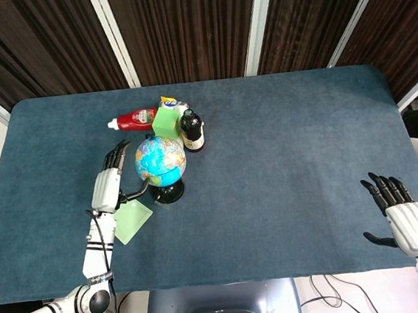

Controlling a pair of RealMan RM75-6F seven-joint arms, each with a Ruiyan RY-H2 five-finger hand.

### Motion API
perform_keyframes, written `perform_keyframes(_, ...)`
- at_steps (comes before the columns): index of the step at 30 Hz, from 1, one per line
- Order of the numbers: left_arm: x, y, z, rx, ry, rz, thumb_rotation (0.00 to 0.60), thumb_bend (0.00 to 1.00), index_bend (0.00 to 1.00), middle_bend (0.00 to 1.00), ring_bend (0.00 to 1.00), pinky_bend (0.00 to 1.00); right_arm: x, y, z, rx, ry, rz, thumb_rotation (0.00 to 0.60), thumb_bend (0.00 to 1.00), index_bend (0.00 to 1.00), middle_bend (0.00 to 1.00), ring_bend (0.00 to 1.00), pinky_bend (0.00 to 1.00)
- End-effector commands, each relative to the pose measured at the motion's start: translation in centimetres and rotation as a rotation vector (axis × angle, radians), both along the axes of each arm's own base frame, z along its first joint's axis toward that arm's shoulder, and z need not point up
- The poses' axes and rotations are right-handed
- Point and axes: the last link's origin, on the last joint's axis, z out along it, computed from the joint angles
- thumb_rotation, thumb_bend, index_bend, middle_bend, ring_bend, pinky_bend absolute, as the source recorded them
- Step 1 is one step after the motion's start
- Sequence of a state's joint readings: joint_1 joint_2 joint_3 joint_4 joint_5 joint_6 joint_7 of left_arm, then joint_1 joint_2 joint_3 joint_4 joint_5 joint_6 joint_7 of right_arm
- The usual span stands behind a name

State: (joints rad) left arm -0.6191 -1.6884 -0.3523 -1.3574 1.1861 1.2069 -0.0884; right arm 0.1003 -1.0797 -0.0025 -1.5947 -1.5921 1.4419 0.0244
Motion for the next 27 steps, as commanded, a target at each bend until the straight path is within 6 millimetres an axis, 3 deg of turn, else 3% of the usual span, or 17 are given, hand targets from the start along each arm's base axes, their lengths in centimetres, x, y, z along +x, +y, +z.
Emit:
perform_keyframes(1,-0.6,0.3,0.1,-0.002,-0.002,0.017,0.504,0.3,0.0,0.0,0.0,0.0,0.0,0.0,0.0,0.0,0.001,0.0,0.6,0.18,0.0,0.0,0.0,0.0)
perform_keyframes(11,-1.5,0.8,0.1,-0.01,-0.009,0.041,0.515,0.31,0.0,0.0,0.0,0.0,0.0,0.0,-0.1,-0.001,0.004,-0.003,0.6,0.18,0.0,0.0,0.0,0.0)
perform_keyframes(27,-1.4,1.8,-0.4,-0.029,0.004,0.06,0.521,0.3,0.0,0.0,0.0,0.0,-0.1,0.0,0.2,-0.012,0.002,-0.004,0.6,0.18,0.0,0.0,0.0,0.0)
